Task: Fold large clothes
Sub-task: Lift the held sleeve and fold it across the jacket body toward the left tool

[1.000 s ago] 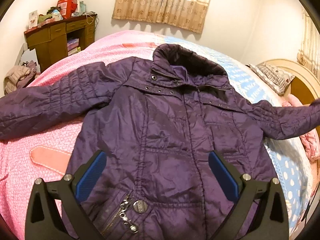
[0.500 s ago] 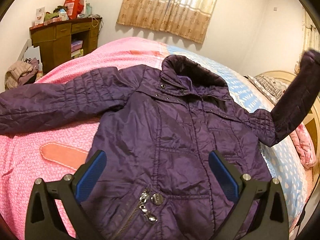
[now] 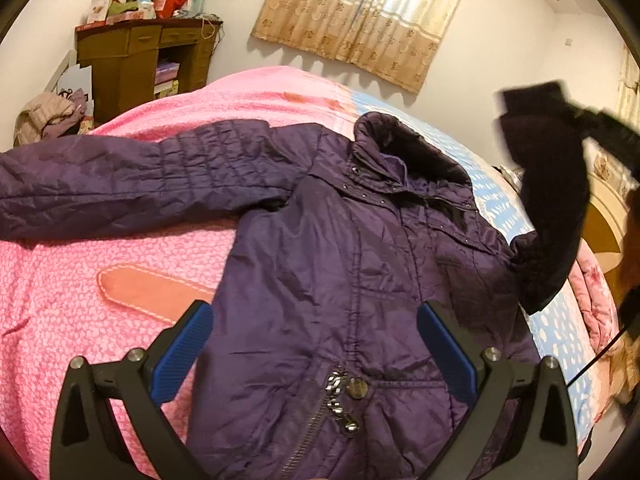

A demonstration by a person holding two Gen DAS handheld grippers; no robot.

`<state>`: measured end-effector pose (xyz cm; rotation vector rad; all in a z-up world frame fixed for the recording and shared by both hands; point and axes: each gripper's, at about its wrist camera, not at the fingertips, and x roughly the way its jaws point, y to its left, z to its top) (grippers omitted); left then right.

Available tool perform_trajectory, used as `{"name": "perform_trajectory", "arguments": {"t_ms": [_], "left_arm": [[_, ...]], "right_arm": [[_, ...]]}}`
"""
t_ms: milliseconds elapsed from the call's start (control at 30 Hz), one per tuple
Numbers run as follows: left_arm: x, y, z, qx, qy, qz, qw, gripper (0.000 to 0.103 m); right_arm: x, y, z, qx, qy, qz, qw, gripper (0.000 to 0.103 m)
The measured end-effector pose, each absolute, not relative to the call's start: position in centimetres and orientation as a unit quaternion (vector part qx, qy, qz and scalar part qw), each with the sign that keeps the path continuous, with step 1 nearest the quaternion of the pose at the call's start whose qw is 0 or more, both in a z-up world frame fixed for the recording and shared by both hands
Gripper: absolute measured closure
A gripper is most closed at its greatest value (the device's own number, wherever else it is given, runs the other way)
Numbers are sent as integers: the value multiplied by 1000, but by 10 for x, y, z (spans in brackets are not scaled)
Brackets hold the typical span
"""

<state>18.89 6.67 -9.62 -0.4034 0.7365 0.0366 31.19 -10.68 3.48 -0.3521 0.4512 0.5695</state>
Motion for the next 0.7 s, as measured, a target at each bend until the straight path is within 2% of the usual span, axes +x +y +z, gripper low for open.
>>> {"name": "perform_trajectory", "arguments": {"t_ms": [200,300,333,367,433,600,700], "left_arm": [[188,79,-101,-200,360,28,911,0],[192,85,-105,-201,369,29,907,0],[194,86,-106,-204,373,29,905,0],[194,88,-106,-205,374,27,904,0],[196,89,-103,-198,373,24,906,0],[208,91,-92,-202,374,7,905,0],[217,85,-84,-205,375,-23,904,1]], "right_arm": [[319,-54,-57,-201,284,321,881,85],[328,-41,-93,-175,356,354,847,84],[328,-44,-98,-158,361,356,847,76],[325,-51,-98,-144,359,357,850,53],[320,-66,-89,-101,363,377,846,25],[288,-124,-44,-53,302,374,875,25],[273,-174,-14,44,279,426,859,24]]}}
